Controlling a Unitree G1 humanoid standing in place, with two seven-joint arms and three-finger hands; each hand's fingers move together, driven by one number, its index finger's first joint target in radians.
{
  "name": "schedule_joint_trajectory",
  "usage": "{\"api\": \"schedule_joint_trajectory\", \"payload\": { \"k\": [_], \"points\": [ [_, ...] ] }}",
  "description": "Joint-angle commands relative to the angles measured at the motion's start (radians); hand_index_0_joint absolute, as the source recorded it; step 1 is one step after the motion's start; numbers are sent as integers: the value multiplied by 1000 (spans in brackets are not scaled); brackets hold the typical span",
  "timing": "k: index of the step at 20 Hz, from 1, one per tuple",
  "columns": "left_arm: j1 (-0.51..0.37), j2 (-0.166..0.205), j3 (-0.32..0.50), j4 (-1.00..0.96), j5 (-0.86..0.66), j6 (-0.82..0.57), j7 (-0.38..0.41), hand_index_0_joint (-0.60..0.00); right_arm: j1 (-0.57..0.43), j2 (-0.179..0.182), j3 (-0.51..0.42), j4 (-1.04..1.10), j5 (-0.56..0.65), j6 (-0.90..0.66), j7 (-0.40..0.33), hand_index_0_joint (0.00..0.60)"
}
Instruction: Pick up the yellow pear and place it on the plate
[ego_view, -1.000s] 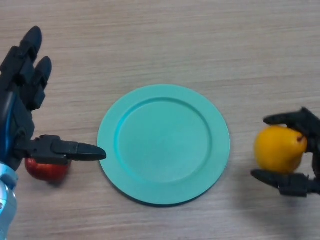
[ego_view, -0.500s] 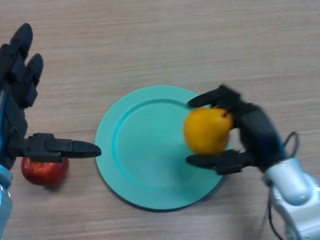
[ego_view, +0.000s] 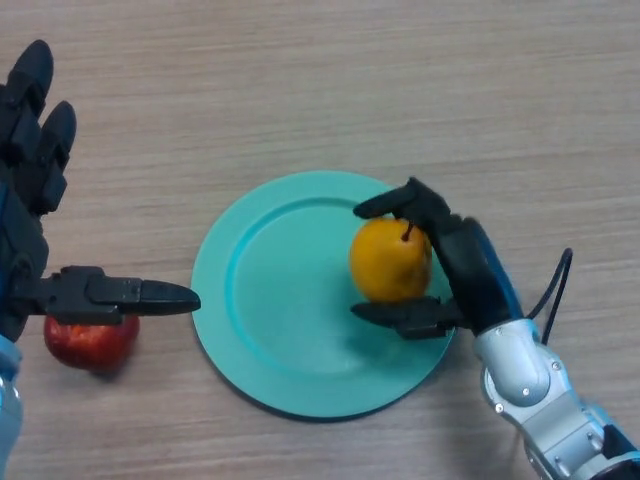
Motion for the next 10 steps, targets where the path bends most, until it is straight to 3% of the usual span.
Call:
{"api": "schedule_joint_trajectory", "payload": {
  "k": [1, 2, 3, 4, 5, 6, 7, 10],
  "points": [
    [-23, 28, 72, -39, -19, -166, 23, 0, -50, -4, -2, -48, 22, -91, -40, 600],
    [-20, 30, 70, -38, -12, -168, 24, 0, -57, -4, 2, -32, -5, -84, -48, 550],
    [-20, 30, 70, -38, -11, -169, 24, 0, -58, -4, 2, -30, -7, -83, -48, 449],
    [-18, 28, 69, -38, -9, -171, 24, 0, -59, -4, 1, -31, -16, -77, -46, 300],
    [-17, 27, 68, -37, -8, -173, 24, 0, -59, -4, -1, -33, -24, -73, -44, 199],
    [-14, 25, 67, -35, -4, -174, 25, 0, -50, -4, -13, -59, -39, -57, -39, 56],
    [-12, 24, 67, -33, -2, -175, 26, 0, -44, -4, -20, -78, -45, -48, -36, 0],
    [-15, 28, 72, -31, -1, -176, 22, 0, -33, -4, -28, -144, 4, -7, -19, 0]
  ]
}}
